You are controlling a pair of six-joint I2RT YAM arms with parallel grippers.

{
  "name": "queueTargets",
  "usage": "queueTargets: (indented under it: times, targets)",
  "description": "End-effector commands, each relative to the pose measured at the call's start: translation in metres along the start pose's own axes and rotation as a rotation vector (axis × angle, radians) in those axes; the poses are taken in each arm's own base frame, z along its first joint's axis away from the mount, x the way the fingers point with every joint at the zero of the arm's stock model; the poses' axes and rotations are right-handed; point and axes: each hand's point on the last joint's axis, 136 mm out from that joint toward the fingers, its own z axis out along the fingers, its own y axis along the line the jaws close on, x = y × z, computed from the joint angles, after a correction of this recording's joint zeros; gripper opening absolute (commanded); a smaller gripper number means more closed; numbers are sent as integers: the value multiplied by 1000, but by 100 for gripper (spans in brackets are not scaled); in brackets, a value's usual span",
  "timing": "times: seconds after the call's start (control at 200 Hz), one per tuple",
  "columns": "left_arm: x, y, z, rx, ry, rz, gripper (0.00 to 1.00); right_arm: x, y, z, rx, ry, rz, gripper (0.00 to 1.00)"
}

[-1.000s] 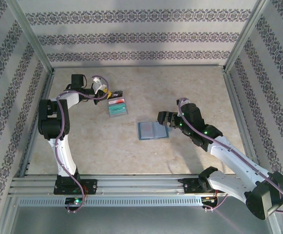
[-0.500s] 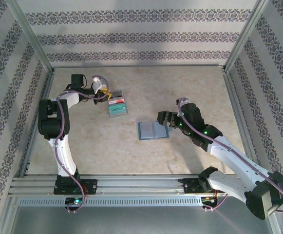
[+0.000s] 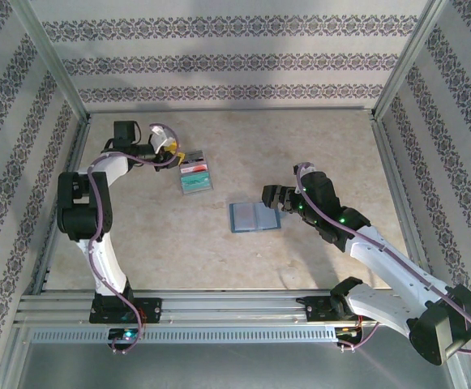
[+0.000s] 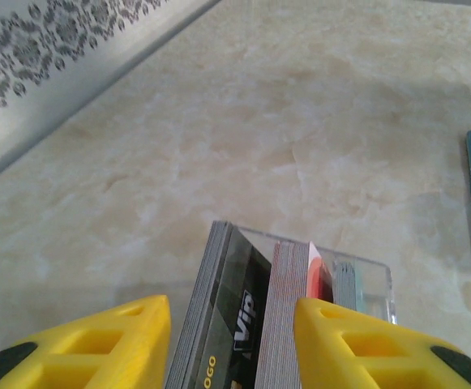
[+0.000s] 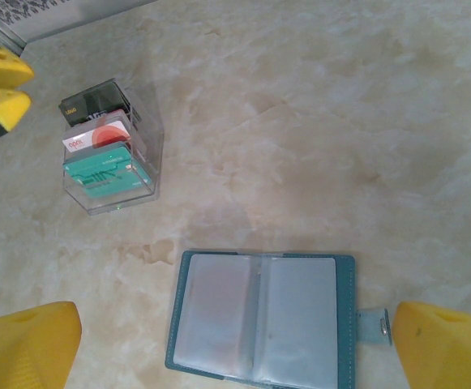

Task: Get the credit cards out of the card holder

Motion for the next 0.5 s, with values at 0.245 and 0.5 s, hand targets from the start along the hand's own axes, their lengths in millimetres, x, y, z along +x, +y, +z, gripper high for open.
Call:
queueTargets:
  times: [0.245, 0.5]
  targets:
    - [-50, 4, -23, -81, -105, -24, 62, -3, 5, 0, -3, -16, -6, 98]
    - [-70, 9, -31, -129, -147, -179, 90, -1, 2, 0, 6, -16, -4, 98]
